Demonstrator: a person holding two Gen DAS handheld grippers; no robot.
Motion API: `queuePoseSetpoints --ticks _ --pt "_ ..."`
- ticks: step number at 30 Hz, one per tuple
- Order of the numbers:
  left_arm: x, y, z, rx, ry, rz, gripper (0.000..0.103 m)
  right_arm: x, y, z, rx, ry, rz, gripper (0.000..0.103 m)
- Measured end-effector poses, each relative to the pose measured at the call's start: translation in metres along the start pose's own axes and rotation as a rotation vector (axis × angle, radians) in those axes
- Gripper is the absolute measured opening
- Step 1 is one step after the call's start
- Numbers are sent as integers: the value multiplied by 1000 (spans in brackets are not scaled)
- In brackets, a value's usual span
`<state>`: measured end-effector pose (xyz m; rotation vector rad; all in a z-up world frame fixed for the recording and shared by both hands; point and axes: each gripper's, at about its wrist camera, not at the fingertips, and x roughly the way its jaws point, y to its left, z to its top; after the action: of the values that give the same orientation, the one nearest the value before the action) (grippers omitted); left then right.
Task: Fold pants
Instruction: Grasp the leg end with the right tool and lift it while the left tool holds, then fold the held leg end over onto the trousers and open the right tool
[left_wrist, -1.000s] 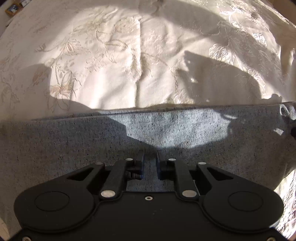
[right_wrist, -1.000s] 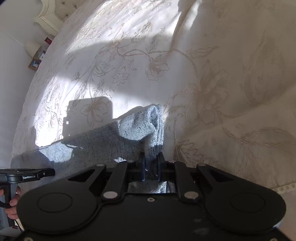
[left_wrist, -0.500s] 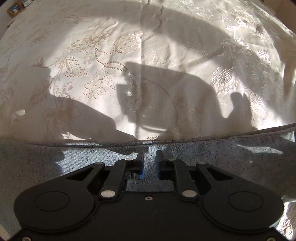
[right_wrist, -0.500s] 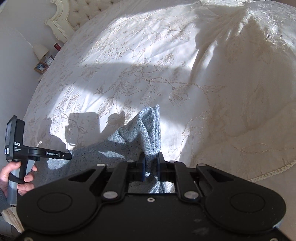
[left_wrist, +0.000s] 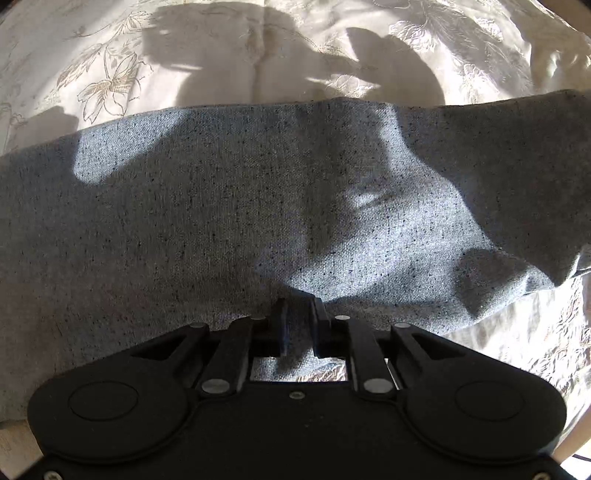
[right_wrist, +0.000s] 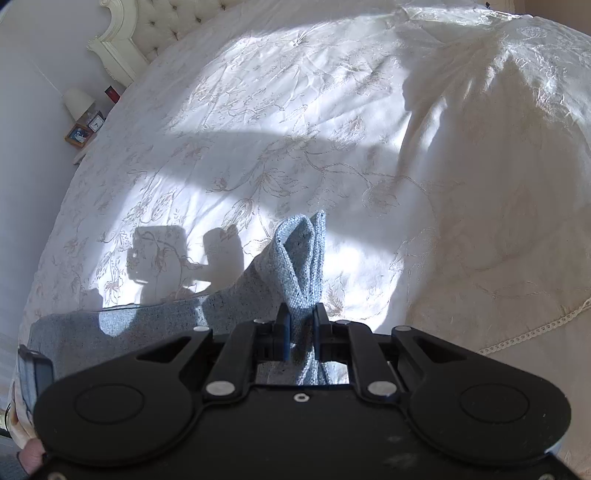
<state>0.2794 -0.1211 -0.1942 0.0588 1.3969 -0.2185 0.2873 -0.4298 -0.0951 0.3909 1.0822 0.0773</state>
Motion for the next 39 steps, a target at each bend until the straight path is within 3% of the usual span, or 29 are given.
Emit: queuePoseSetpoints --ticks 7,13,20,25,28,31,35,39 --pt "-51 57 3 -18 -95 -92 22 -18 77 -8 -18 -25 -22 12" --pt "-80 134 -11 5 -137 -69 22 -16 191 -24 -49 -35 33 12" --pt "-87 222 -24 -26 -134 -27 22 54 312 -64 -62 38 125 12" --pt "-83 264 -23 -59 -118 -12 22 127 374 -109 -124 121 88 12" --pt "-83 273 -22 -57 -116 -22 22 160 391 -130 -175 177 61 20" --pt "-88 277 -22 -52 -132 -40 22 167 400 -141 -218 155 36 26" --pt "-97 268 -16 -48 -162 -90 22 147 396 -140 -224 113 68 28" --pt "-103 253 -10 -39 -196 -153 22 107 369 -135 -183 14 76 29"
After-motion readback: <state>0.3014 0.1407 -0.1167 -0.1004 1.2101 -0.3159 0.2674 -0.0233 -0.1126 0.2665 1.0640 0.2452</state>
